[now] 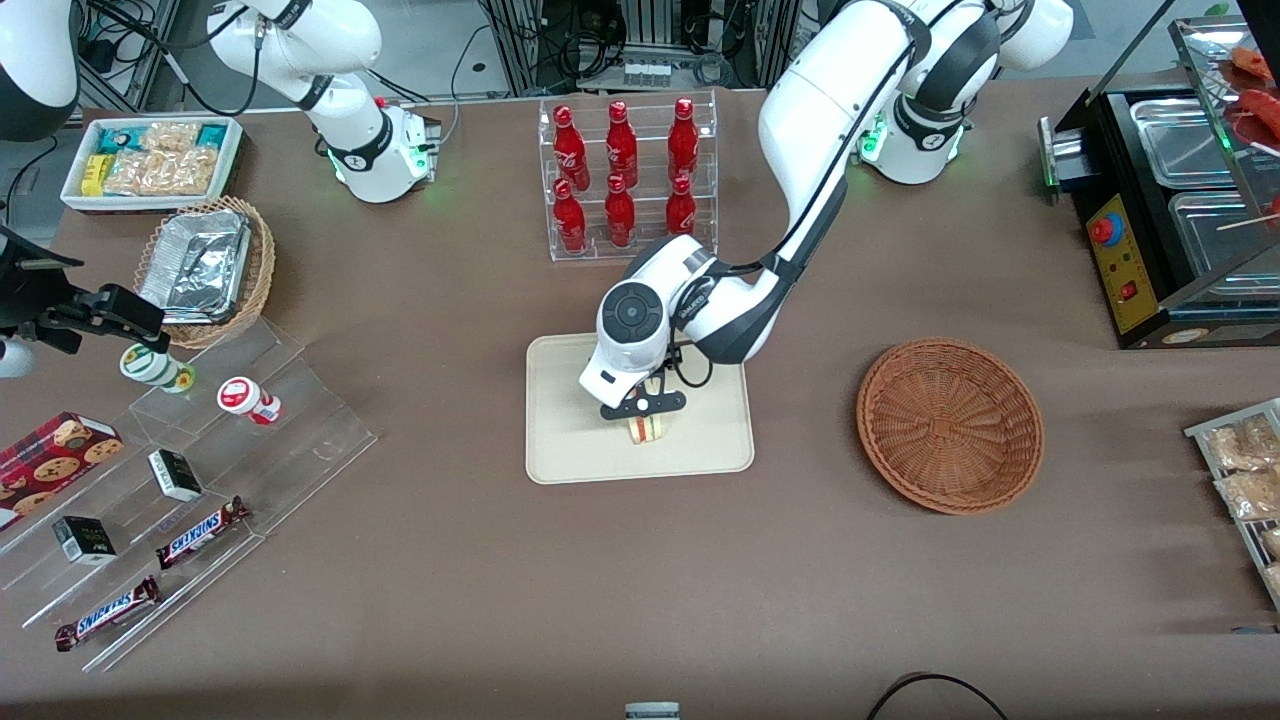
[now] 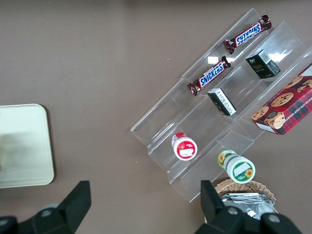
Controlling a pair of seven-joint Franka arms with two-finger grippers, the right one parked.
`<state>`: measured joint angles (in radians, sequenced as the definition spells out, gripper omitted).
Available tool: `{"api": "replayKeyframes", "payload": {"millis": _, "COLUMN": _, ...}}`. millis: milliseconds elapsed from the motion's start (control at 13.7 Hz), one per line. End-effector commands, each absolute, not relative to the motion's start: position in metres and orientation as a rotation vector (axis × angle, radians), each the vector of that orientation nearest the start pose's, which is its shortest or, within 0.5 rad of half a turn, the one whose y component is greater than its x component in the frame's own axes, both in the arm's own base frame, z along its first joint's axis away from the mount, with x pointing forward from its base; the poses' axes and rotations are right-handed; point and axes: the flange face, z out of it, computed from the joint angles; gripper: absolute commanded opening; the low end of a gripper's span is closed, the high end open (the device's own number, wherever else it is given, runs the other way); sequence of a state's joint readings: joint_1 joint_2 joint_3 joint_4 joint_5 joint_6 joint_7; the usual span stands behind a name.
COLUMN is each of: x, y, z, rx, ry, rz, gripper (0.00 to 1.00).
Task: Place sandwich from basket to tray
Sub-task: 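Lower the sandwich onto the cream tray with the left gripper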
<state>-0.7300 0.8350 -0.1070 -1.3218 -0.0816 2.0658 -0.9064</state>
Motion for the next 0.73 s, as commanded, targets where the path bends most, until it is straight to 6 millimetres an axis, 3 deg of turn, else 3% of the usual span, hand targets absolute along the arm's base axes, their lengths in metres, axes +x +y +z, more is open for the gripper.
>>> {"api": "replayKeyframes", "payload": {"millis": 0, "x": 0.506, "y": -0.541, "z": 0.248, "rx": -3.159, "ry": -0.234, "rz": 0.247, "gripper": 1.0}}
{"api": "replayKeyframes", "payload": {"millis": 439, "x": 0.517, "y": -0.526, "z": 0.331, "rx": -3.138, "ry": -0.226, "rz": 0.269, "gripper": 1.0}}
{"api": "replayKeyframes", "payload": {"millis": 659, "x": 0.525, "y": -0.512, "z": 0.361, "rx": -3.141, "ry": -0.238, "rz": 0.261, "gripper": 1.0}}
